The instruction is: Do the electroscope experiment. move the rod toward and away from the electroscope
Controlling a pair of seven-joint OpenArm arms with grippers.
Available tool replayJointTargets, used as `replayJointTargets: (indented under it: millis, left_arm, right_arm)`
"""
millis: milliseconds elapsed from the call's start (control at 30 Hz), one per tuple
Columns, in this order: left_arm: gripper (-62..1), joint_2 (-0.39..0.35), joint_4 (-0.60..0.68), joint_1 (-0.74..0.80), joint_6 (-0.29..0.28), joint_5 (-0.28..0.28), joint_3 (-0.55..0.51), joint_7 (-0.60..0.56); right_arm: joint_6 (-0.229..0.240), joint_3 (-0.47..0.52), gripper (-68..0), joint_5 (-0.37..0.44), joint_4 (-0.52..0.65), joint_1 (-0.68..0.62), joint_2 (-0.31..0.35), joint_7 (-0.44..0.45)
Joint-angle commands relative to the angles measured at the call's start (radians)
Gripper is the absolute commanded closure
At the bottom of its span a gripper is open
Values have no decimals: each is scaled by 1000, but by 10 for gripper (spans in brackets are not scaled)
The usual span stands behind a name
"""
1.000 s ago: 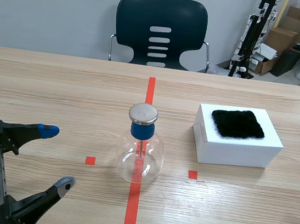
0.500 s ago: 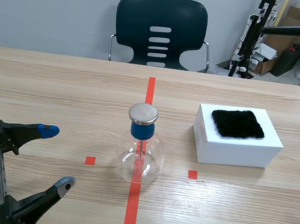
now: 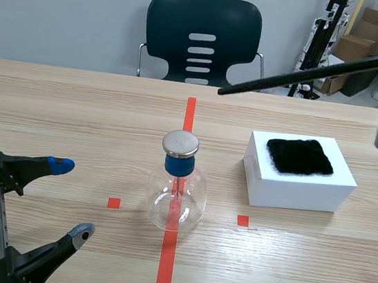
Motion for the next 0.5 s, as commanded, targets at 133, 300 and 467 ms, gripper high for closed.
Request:
replayJointTargets:
  millis: [133, 300, 467]
  left_arm:
    - [-623, -3, 13, 0, -3, -6, -6, -14]
    - [-623, -3, 13, 0, -3, -6, -6, -14]
    - [-623, -3, 13, 0, -3, -6, -6, -14]
  right_arm:
    - [14, -74, -4, -72, 7, 70, -21, -55]
    - [90, -113, -4, -121, 5, 106, -72, -49]
    - [116, -163, -4, -160, 5, 127, -75, -41]
